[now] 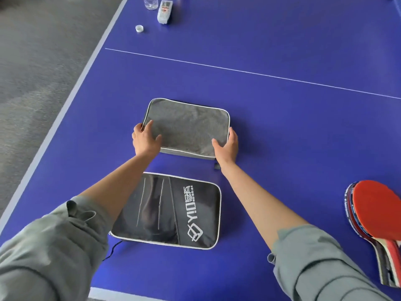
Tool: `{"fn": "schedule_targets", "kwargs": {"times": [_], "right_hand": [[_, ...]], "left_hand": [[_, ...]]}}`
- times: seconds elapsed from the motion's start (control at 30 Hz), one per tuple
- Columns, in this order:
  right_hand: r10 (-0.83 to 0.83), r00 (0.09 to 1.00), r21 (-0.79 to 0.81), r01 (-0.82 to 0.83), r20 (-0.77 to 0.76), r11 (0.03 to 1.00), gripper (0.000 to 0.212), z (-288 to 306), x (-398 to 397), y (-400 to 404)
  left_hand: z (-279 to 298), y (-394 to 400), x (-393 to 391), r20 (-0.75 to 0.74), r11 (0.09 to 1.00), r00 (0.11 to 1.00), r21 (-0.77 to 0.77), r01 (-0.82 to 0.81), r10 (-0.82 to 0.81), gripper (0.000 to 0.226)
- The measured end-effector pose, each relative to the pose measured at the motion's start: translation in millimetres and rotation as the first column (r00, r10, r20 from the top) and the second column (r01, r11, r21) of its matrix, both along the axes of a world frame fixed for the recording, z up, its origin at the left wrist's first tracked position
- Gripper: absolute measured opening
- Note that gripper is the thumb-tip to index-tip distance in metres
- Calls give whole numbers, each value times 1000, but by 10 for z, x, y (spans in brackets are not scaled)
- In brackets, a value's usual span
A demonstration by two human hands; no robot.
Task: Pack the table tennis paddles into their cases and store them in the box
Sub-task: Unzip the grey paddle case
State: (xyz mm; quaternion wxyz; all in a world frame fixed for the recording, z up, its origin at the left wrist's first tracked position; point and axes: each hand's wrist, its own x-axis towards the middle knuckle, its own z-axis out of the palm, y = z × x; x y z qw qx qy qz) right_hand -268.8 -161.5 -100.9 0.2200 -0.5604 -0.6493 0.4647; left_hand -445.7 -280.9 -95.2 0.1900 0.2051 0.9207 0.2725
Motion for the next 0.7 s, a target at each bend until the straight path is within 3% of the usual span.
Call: {"fn": "schedule_targets", "kwargs": {"times": [0.2, 0.4, 0.7], "right_hand": [[-34, 997, -5, 34, -62, 999, 66, -54, -46, -28], [-84, 992, -25, 82, -98, 996, 68, 92, 217, -141], [-382, 904, -78, 374, -194, 924, 68, 481, 1415, -629]], "left_hand": [[-68, 24, -6, -25, 1000, 1000, -18, -19, 18, 52], [141, -76, 255, -12, 999, 1000, -41, 3, -4, 64], [556, -244, 1230, -60, 958, 956, -13, 287, -288, 74]]}}
